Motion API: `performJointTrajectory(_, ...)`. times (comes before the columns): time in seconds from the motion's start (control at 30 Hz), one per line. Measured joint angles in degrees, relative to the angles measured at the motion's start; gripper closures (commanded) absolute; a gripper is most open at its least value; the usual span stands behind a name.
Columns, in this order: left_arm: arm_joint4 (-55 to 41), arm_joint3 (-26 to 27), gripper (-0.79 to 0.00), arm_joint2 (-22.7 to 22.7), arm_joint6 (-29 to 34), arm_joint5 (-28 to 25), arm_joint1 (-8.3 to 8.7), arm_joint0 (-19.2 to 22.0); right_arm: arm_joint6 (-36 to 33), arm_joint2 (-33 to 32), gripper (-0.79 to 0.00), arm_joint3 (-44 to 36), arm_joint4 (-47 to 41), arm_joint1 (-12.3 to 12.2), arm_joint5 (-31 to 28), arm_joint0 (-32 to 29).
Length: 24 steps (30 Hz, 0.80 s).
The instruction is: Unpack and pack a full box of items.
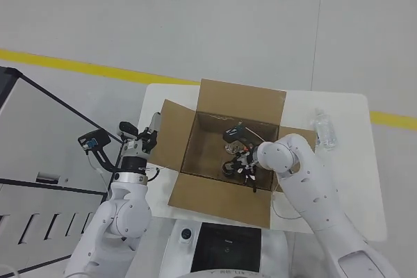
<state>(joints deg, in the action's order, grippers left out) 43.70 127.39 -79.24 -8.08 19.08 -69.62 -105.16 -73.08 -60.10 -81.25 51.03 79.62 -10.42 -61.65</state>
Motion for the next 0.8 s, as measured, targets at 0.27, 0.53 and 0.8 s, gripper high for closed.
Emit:
performJointTrajectory(0.27,0.0,0.0,-0.785,0.0,0.0,0.0,0.00,0.0,2.5,3.8,-0.357,4.4,0.9,0.6,1.6,2.6)
performJointTrajectory(0.53,0.0,0.0,-0.785,0.0,0.0,0.0,0.00,0.0,3.4,7.1,-0.283,8.3,3.2,1.1,3.2,4.9)
performJointTrajectory(0.8,0.0,0.0,-0.785,0.0,0.0,0.0,0.00,0.0,4.0,9.5,-0.092,10.3,4.8,1.6,5.2,6.2)
